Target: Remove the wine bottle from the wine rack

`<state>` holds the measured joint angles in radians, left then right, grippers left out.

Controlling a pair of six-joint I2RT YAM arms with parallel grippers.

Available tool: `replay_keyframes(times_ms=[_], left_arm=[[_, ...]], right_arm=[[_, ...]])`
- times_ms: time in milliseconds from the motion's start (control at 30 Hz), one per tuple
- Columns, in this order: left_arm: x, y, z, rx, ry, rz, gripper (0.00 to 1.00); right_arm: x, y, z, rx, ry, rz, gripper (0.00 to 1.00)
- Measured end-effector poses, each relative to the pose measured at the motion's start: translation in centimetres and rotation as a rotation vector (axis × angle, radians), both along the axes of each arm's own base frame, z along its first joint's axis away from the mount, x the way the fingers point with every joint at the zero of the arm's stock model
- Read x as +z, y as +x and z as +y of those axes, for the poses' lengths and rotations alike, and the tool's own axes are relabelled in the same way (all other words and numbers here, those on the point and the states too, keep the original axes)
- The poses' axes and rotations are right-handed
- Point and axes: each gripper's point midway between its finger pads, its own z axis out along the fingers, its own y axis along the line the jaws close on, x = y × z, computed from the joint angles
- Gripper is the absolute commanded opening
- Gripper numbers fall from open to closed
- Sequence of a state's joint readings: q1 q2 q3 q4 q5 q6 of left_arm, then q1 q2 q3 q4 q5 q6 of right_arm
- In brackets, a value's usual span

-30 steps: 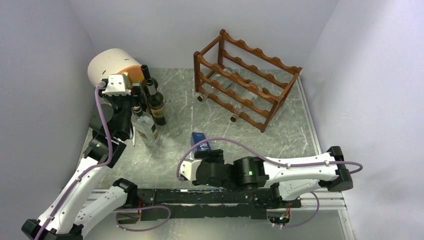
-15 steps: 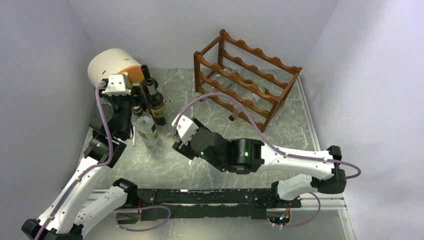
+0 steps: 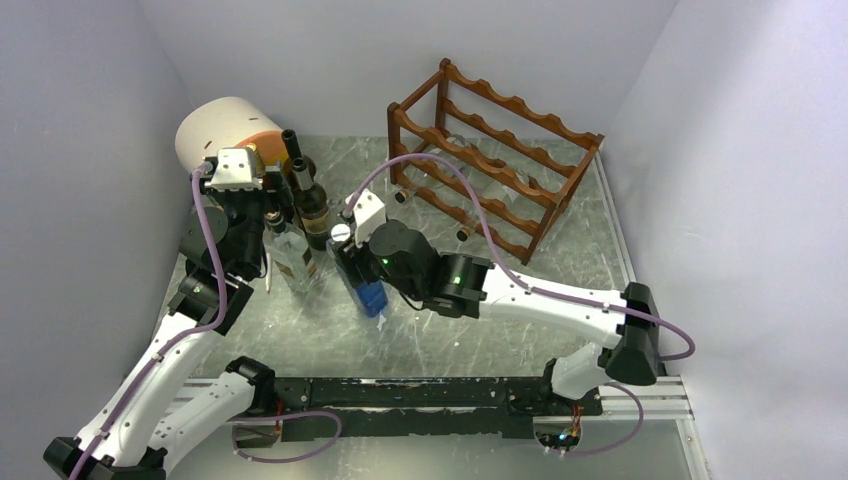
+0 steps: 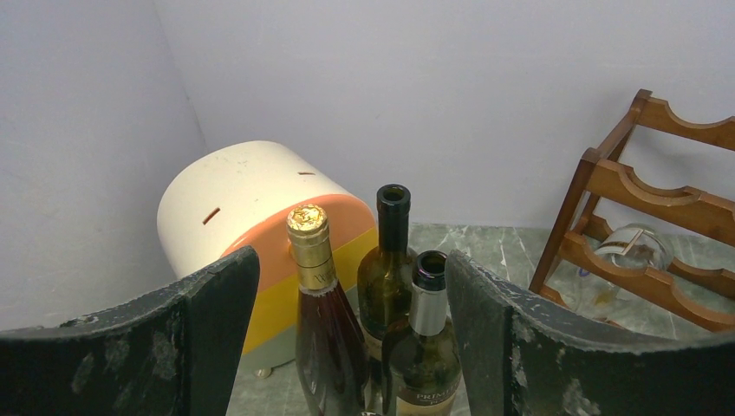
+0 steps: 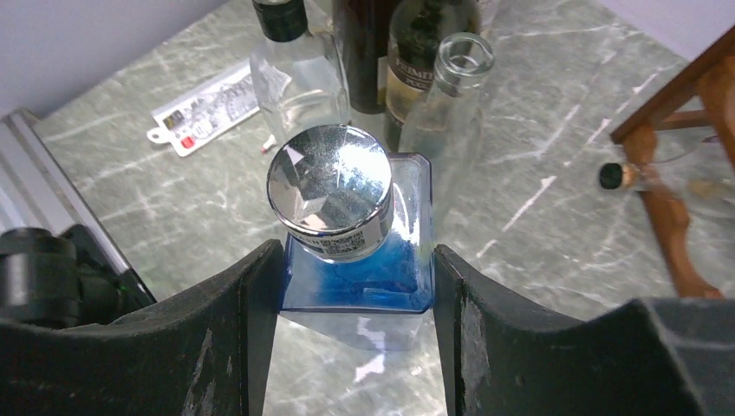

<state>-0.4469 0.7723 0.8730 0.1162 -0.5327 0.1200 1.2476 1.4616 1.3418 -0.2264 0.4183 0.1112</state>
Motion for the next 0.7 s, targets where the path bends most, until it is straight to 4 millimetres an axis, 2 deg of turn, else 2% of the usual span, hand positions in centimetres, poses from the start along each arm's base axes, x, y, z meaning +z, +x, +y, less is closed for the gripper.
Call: replay_keyframes(times_ms=[200, 433, 700], left_arm=[[0.0, 0.0, 0.1, 0.003, 0.000, 0.000, 0.83], [0.0, 0.0, 0.1, 0.007, 0.003, 0.001, 0.83], [0.0, 0.0, 0.2, 0.010, 0.004, -0.001, 0.83]], right_arm=[[-1.4, 0.9, 2.4, 0.009, 0.070, 0.032, 0.00], [-1.3, 2.1, 5.0, 0.008, 0.157, -0.002, 0.00], [-1.3, 3.9, 6.5, -0.014, 0.220, -0.034, 0.00]])
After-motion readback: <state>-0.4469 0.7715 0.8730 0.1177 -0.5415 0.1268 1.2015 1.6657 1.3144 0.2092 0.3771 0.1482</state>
